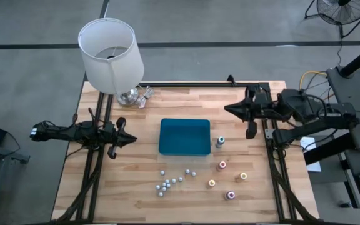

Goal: Pick & Place food coloring
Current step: Put the right small red food coloring bottle into the blue bin

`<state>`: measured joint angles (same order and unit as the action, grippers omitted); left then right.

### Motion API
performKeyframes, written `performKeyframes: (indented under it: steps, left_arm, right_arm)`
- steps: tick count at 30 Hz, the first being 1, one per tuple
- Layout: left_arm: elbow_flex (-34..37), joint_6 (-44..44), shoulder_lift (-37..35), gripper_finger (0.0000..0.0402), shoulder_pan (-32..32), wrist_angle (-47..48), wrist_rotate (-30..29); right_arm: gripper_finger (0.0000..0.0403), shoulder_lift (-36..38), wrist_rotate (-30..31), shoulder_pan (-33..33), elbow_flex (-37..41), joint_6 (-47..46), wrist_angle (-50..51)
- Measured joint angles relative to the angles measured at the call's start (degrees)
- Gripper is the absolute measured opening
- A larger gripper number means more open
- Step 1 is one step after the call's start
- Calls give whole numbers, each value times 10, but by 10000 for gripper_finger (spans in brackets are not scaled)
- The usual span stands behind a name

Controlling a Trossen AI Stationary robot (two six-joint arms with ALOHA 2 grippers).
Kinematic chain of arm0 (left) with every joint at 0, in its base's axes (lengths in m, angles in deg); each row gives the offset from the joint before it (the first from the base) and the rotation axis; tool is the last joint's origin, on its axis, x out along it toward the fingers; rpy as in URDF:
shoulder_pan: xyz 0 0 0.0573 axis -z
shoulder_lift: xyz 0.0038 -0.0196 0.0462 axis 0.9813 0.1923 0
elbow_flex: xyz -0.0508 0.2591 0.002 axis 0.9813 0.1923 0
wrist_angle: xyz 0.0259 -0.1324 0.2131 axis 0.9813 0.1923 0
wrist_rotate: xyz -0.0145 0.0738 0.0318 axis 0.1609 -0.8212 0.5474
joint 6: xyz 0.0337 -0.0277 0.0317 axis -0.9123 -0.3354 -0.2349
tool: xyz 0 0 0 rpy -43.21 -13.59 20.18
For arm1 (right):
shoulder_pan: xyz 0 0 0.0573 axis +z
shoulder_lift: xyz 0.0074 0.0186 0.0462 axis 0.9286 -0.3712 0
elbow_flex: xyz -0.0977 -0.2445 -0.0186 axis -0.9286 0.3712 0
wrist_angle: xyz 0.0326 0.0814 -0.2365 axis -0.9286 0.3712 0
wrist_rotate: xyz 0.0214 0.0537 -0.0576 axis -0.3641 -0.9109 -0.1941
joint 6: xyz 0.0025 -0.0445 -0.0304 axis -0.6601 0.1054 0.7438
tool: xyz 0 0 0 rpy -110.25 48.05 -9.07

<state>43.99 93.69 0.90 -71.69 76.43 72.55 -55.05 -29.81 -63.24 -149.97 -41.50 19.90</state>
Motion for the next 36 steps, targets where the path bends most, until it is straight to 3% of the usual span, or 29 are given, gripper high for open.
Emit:
performKeyframes:
  steps: [11,27,36]
  left_arm:
    - [-2,0,0,0,0,1,0]
    - [-2,0,0,0,0,2,0]
    - [-2,0,0,0,0,3,0]
  right_arm:
    - [28,-128,-51,0,-149,41,138]
    - [160,-279,-55,0,-340,-31,279]
    - [232,-372,-82,0,-494,-32,447]
